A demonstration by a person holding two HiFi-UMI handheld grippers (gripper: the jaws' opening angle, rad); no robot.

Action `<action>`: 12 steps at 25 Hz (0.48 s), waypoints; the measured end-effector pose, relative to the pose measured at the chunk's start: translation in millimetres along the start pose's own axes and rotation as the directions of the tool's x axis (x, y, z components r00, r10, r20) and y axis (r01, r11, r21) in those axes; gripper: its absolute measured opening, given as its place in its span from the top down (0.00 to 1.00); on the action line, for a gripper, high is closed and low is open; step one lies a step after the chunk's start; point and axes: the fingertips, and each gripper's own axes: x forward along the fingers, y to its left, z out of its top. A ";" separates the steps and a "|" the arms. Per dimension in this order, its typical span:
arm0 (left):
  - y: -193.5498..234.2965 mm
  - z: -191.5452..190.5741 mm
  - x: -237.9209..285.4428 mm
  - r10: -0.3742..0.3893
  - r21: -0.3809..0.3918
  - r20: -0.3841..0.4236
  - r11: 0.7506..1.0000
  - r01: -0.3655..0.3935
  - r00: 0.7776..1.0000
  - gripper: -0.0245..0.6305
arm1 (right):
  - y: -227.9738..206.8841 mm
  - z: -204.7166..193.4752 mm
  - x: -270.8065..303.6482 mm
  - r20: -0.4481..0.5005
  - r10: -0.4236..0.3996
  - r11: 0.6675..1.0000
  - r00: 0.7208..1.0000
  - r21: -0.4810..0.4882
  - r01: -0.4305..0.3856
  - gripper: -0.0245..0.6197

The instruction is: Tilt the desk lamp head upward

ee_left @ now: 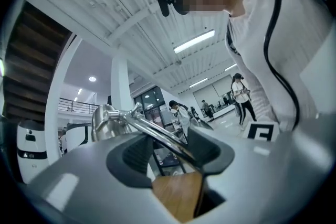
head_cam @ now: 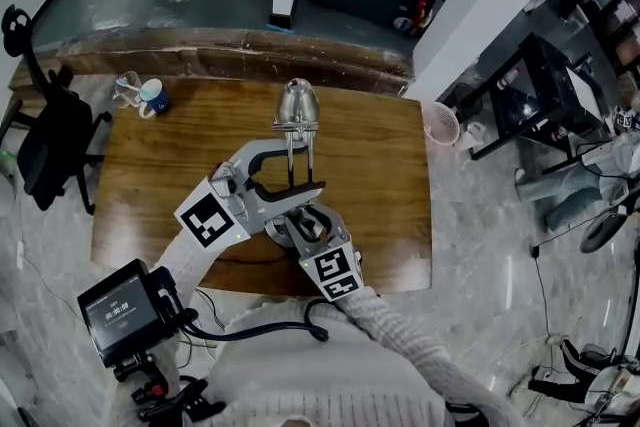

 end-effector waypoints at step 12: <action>-2.5 5.0 0.1 0.004 0.020 0.026 1.000 -0.005 1.000 0.66 | -1.3 1.5 -1.1 0.000 0.003 1.000 1.000 0.006 -0.003 0.74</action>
